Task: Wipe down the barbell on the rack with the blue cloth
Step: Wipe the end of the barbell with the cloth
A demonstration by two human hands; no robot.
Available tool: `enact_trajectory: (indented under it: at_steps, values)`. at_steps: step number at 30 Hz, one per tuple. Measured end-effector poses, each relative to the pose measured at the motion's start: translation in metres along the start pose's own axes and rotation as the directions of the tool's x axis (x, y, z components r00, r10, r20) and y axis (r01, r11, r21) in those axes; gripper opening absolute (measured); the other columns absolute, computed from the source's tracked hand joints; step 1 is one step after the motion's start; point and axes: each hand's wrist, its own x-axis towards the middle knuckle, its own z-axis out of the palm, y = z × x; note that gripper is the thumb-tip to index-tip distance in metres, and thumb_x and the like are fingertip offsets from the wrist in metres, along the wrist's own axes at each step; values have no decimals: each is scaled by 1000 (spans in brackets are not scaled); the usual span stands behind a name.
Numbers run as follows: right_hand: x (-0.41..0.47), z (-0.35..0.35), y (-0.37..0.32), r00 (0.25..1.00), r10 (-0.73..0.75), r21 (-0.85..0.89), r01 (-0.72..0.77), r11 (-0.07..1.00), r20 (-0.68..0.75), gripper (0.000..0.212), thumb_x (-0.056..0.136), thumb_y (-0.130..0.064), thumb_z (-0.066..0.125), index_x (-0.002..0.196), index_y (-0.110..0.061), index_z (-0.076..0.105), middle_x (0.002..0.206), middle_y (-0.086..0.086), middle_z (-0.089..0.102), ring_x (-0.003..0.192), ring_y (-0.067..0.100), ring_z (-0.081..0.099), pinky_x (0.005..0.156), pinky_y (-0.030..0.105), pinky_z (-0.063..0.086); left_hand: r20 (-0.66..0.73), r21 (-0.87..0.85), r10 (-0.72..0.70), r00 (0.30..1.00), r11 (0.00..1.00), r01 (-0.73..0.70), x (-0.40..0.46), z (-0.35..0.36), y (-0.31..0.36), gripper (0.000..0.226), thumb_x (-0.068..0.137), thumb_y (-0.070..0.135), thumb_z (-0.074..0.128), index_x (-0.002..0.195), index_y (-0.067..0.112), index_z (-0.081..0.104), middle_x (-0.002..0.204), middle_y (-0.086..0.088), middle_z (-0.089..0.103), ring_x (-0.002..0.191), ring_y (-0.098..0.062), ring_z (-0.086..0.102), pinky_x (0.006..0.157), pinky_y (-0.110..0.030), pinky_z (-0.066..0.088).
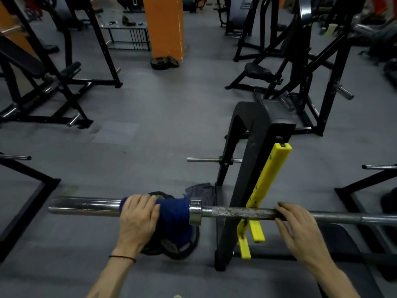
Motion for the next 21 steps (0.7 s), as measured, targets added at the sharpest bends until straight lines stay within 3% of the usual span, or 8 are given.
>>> enact_trajectory:
  at_steps: [4,7,10,15,18,21]
  values:
    - [-9,3,13,998,9,-79,-5,997,55,55,104,-44,36,137,-8,61,134,9,62,126,27,56,118,53,30,-21,-68,-141,990,988,139,4,11,57,41,103,30,36,102,11,73,99,-4,70,93,-30,61,101,-51,41]
    - [-10,5,12,999,-17,-87,21,996,50,60,107,-49,30,139,-8,59,136,9,61,129,26,53,117,56,30,6,-151,-52,999,987,52,-2,20,87,38,104,29,37,113,12,70,110,-2,68,103,-26,60,107,-46,39]
    - [-11,4,17,997,-46,-100,51,994,56,58,103,-45,36,141,-7,58,136,10,61,129,27,53,119,55,28,25,-63,76,997,995,-74,1,12,44,39,103,36,42,112,10,69,106,-4,67,98,-28,59,99,-44,43]
    - [-8,8,18,996,-65,-119,71,990,53,58,99,-41,40,142,-7,57,136,12,62,129,29,54,118,55,30,45,31,-167,985,986,165,0,-13,-28,50,105,41,32,96,10,69,89,-5,65,86,-32,58,94,-48,42]
    - [-8,13,18,997,-44,-125,51,991,56,59,99,-42,41,142,-5,58,135,12,63,127,32,57,115,58,34,37,-40,-266,963,963,267,7,-8,13,40,101,38,37,93,16,69,90,0,66,89,-28,58,103,-50,37]
    - [-9,16,16,999,-23,-126,27,992,36,58,99,-42,42,140,-6,59,133,13,64,125,33,57,114,58,35,88,-154,-115,989,980,127,0,10,75,38,103,35,36,112,18,69,107,4,67,103,-20,57,110,-46,35]
